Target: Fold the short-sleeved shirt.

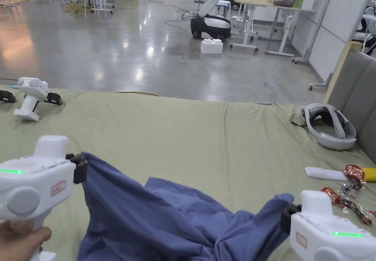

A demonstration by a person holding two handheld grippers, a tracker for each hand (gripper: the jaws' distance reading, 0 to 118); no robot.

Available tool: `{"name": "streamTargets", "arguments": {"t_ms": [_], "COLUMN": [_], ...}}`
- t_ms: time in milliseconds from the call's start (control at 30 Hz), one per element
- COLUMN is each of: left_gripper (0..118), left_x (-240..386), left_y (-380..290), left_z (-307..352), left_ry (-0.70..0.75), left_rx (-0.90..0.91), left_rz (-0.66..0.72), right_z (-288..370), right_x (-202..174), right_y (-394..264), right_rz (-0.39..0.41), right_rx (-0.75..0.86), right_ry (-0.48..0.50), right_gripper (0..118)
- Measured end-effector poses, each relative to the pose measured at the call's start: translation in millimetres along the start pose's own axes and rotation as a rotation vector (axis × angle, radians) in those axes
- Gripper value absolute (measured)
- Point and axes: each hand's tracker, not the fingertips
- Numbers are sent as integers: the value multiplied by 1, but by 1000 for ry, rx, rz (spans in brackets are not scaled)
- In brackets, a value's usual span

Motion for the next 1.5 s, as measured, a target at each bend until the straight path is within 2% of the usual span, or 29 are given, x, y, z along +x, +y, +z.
{"name": "streamTargets", "arguments": {"t_ms": [100,133,267,500,733,1067,1300,1500], "left_gripper": [6,6,6,6,6,6,6,6], "left_x": [-2,-27,-39,-65,-109,-103,-109,-114], "left_y": [27,41,76,128,177,225,237,191], "left_z": [23,9,29,48,21,1,-8,-14], "left_ry": [26,31,80,174,207,241,268,258], "left_rx": [58,56,99,166,175,172,172,138], "left_rz": [-41,-32,-43,-51,31,30,32,66], "right_z": [15,18,27,35,33,15,5,-4], "right_x": [6,8,23,35,29,15,18,25], "right_y": [34,45,87,156,216,290,313,281], "right_rz": [17,23,-14,2,27,93,100,67], "right_rx": [74,83,148,239,283,310,320,287], "right_ry": [-18,-37,-54,-97,-120,-154,-181,-168], "right_gripper": [8,8,8,8,8,8,8,8]}}
